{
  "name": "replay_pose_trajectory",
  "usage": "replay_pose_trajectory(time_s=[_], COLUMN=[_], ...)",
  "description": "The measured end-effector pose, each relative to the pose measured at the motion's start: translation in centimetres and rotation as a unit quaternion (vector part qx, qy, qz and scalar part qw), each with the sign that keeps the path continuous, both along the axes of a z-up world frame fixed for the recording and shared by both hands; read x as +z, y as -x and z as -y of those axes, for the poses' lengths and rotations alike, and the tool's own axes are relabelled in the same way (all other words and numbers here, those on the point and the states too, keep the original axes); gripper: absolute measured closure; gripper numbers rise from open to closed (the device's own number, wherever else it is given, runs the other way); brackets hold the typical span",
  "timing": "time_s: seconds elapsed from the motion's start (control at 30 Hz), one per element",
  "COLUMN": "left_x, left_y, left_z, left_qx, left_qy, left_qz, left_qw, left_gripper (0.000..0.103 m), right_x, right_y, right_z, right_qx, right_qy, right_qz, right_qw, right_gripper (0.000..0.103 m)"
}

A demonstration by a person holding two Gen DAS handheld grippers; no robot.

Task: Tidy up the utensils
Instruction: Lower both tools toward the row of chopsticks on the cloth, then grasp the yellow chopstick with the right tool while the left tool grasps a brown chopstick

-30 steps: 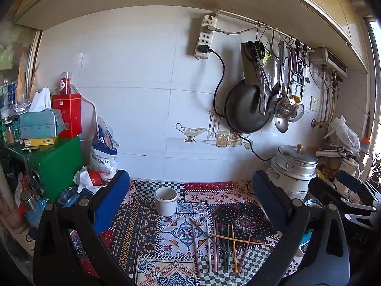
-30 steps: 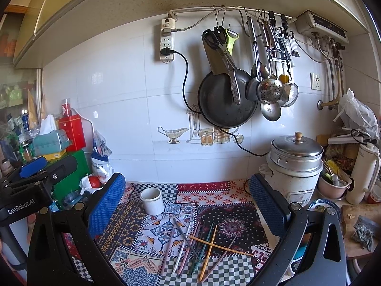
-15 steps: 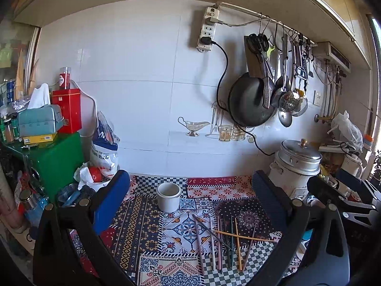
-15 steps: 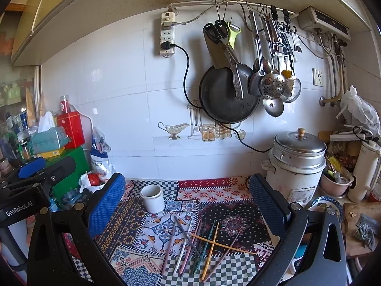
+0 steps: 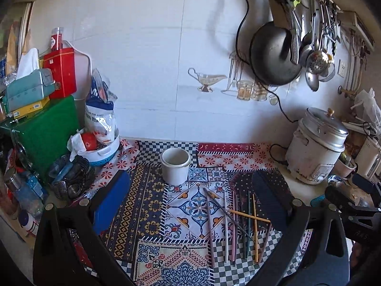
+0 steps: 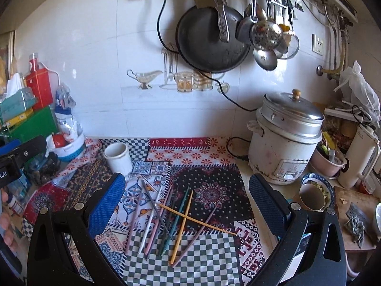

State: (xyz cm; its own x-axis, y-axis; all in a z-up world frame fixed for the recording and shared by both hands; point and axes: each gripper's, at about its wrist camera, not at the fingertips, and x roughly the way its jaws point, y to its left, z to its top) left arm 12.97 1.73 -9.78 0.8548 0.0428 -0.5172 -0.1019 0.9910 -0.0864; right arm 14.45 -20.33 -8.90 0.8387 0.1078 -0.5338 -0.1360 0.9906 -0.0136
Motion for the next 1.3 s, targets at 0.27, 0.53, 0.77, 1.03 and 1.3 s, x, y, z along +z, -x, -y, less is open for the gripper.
replay_pose_trajectory(time_s=[0.27,0.53,0.77,1.03,1.3], left_x=[-7.4,-15.2,-19.3,-21.8,-23.4], left_y=[-6.5,-11.6,-14.0,-15.4,-16.4], left_z=[-0.2,0.3,2.0,3.4,4.1], left_qx=[-0.002,-0.024,-0.057,-0.106,-0.11], left_qy=[0.001,0.002,0.022,0.054,0.072], left_qz=[-0.118,-0.237,-0.312,-0.368,-0.399], left_qw=[0.993,0.9711,0.9481,0.9223,0.9073], left_gripper=[0.005,0.026,0.044,0.066,0.086], right_x=[-5.9,-12.4,-17.6,-19.4,-20.0], right_y=[-5.4,-10.5,-14.2,-16.1,-17.5], right_z=[2.1,1.3,0.4,-0.3,0.0], right_qx=[-0.005,0.041,0.103,0.169,0.202], right_qy=[0.045,0.072,0.079,0.076,0.071], right_qz=[-0.1,-0.205,-0.298,-0.354,-0.384], right_qw=[0.994,0.975,0.946,0.917,0.898], right_gripper=[0.0,0.009,0.038,0.064,0.08])
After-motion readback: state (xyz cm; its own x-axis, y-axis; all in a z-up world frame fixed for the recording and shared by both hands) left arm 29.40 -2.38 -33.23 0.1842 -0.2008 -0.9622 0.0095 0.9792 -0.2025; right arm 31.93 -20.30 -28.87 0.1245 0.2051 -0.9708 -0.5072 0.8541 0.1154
